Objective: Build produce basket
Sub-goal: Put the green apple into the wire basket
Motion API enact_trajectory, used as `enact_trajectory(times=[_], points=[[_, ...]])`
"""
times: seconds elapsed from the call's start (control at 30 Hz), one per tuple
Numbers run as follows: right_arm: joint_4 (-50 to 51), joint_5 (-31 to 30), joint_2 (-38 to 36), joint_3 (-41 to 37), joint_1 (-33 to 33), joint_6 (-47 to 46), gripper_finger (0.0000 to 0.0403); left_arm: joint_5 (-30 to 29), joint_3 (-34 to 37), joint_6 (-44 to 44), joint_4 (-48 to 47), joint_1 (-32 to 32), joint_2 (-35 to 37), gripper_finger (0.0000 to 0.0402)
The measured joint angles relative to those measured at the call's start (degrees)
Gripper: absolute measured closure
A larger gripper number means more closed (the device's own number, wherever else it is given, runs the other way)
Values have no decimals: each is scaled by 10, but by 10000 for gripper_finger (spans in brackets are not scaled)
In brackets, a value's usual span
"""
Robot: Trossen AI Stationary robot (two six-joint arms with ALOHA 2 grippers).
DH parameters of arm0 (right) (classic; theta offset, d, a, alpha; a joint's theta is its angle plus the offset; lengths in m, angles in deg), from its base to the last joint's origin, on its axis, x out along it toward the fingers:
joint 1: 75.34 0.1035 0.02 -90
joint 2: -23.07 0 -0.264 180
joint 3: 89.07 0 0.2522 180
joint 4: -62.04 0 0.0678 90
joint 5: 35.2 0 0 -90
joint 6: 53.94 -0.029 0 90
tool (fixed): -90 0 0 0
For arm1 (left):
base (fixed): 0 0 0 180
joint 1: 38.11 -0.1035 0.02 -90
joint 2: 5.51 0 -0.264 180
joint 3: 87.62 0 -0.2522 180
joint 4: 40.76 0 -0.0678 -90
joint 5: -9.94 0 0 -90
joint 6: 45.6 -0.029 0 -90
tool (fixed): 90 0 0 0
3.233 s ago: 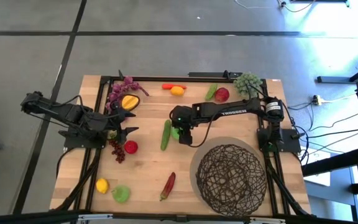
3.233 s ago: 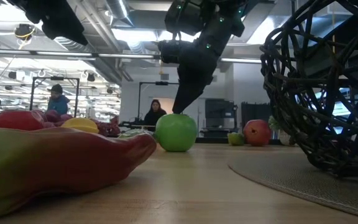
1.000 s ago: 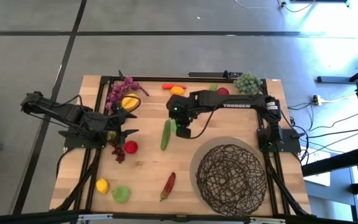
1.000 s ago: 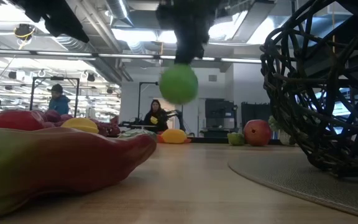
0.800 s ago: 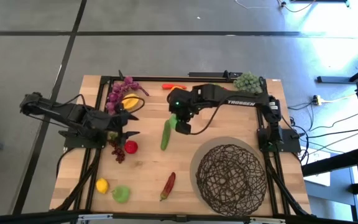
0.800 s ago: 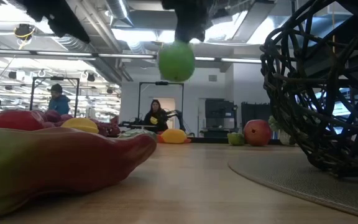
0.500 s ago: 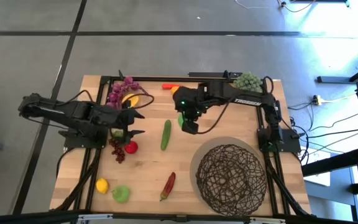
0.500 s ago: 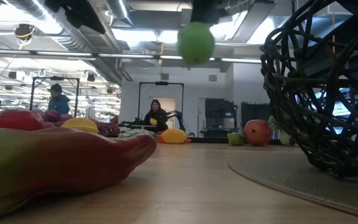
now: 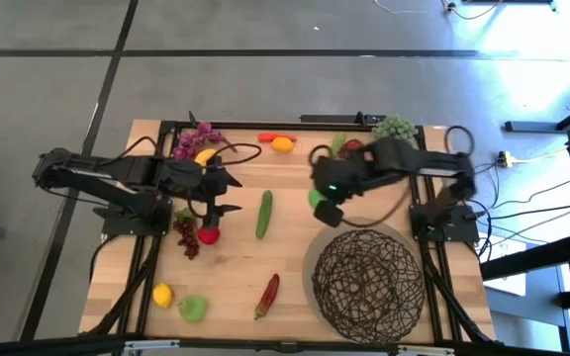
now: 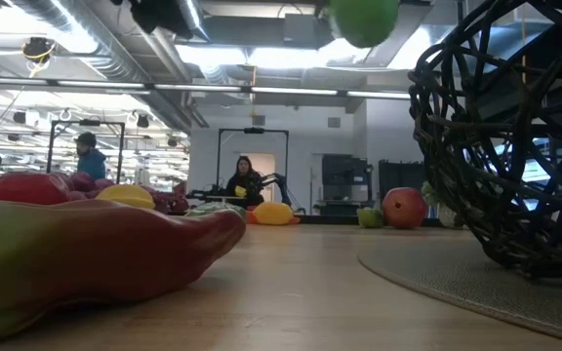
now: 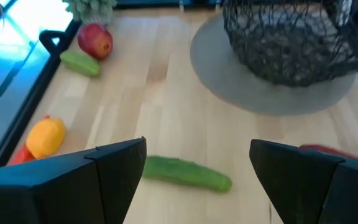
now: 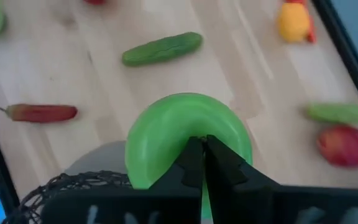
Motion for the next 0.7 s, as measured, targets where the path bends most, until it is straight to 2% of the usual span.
enact_trajectory(times=[0.27,0.4,0.7], points=[[-3,-11,-161,-222,77,-204,403,0,-8,-13,19,0,-4,122],[-64,-13,-219,-315,130,-268,403,0,-8,-16,55,-1,-35,122],[-193,-68,-272,-493,251,-385,403,0,-8,-15,133,-18,-71,122]])
